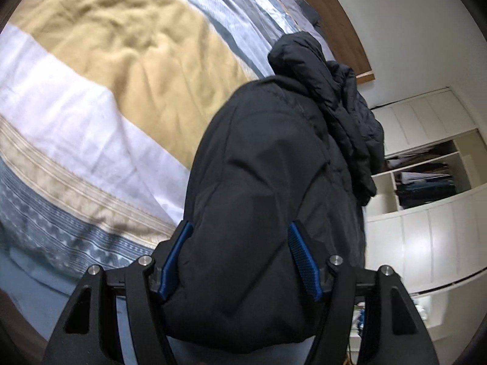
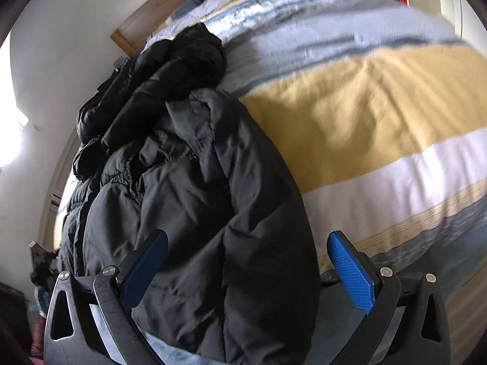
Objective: Fold large clothes
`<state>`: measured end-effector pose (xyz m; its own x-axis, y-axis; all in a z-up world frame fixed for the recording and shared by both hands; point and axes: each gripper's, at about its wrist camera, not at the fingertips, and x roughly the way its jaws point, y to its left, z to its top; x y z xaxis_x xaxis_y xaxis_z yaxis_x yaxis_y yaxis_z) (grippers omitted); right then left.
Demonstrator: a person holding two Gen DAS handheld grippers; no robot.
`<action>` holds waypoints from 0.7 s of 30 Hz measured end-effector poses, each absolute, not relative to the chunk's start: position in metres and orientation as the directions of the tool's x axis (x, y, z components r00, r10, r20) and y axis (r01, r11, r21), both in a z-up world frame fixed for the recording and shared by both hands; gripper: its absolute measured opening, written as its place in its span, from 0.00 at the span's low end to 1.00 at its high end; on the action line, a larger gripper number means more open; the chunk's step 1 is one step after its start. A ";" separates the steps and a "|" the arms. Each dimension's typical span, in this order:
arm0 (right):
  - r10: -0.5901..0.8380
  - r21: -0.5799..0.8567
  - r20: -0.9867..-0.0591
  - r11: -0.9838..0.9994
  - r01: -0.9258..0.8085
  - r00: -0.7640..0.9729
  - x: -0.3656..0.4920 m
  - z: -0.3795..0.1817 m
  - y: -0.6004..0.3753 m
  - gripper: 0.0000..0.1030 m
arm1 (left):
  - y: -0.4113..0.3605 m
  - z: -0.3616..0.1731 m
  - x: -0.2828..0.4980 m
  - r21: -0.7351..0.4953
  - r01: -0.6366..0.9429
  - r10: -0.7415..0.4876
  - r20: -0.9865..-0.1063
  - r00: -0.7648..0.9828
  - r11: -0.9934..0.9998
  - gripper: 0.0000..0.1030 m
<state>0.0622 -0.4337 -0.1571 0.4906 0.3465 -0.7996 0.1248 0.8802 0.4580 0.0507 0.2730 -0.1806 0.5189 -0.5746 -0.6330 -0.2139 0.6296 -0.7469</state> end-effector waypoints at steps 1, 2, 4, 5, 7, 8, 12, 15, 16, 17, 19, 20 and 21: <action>0.366 0.475 -0.799 0.870 0.129 0.478 0.064 -0.163 -0.435 0.99 | 0.272 -0.182 0.050 -0.761 -0.207 -0.593 -0.619 0.515 0.615 0.61; 0.382 0.489 -0.797 0.862 0.130 0.468 0.065 -0.168 -0.435 0.99 | 0.272 -0.183 0.050 -0.768 -0.203 -0.602 -0.612 0.513 0.607 0.61; 0.425 0.530 -0.785 0.838 0.132 0.450 0.068 -0.178 -0.437 1.00 | 0.271 -0.184 0.048 -0.790 -0.194 -0.627 -0.587 0.512 0.581 0.61; 0.445 0.549 -0.777 0.825 0.132 0.445 0.068 -0.182 -0.437 1.00 | 0.271 -0.185 0.046 -0.800 -0.194 -0.636 -0.576 0.514 0.568 0.61; 0.484 0.584 -0.757 0.802 0.124 0.439 0.069 -0.187 -0.437 1.00 | 0.272 -0.189 0.043 -0.818 -0.202 -0.647 -0.555 0.522 0.539 0.61; 0.494 0.594 -0.751 0.796 0.119 0.439 0.068 -0.189 -0.438 1.00 | 0.273 -0.191 0.042 -0.823 -0.206 -0.649 -0.549 0.526 0.529 0.61; 0.533 0.626 -0.727 0.773 0.100 0.433 0.064 -0.192 -0.442 1.00 | 0.282 -0.194 0.039 -0.837 -0.230 -0.650 -0.534 0.541 0.497 0.62; 0.546 0.634 -0.721 0.768 0.090 0.427 0.060 -0.193 -0.445 1.00 | 0.289 -0.191 0.043 -0.820 -0.255 -0.628 -0.561 0.539 0.513 0.62; 0.549 0.637 -0.719 0.766 0.090 0.426 0.060 -0.193 -0.444 1.00 | 0.292 -0.189 0.046 -0.817 -0.262 -0.624 -0.566 0.539 0.514 0.62; 0.551 0.640 -0.718 0.763 0.091 0.425 0.060 -0.193 -0.445 1.00 | 0.293 -0.189 0.048 -0.819 -0.265 -0.627 -0.564 0.537 0.510 0.62; 0.554 0.645 -0.715 0.758 0.096 0.427 0.060 -0.194 -0.445 1.00 | 0.289 -0.192 0.050 -0.827 -0.259 -0.647 -0.554 0.523 0.499 0.62; 0.556 0.648 -0.713 0.756 0.097 0.428 0.060 -0.194 -0.445 1.00 | 0.285 -0.193 0.050 -0.833 -0.246 -0.661 -0.545 0.516 0.495 0.62; 0.562 0.654 -0.708 0.751 0.096 0.428 0.059 -0.193 -0.444 1.00 | 0.280 -0.194 0.050 -0.842 -0.229 -0.679 -0.531 0.507 0.488 0.62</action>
<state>0.0593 -0.4444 -0.1931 0.4277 0.5620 -0.7079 0.0958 0.7506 0.6538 0.0500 0.2803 -0.1943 0.5070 -0.6790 -0.5310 -0.2286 0.4880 -0.8424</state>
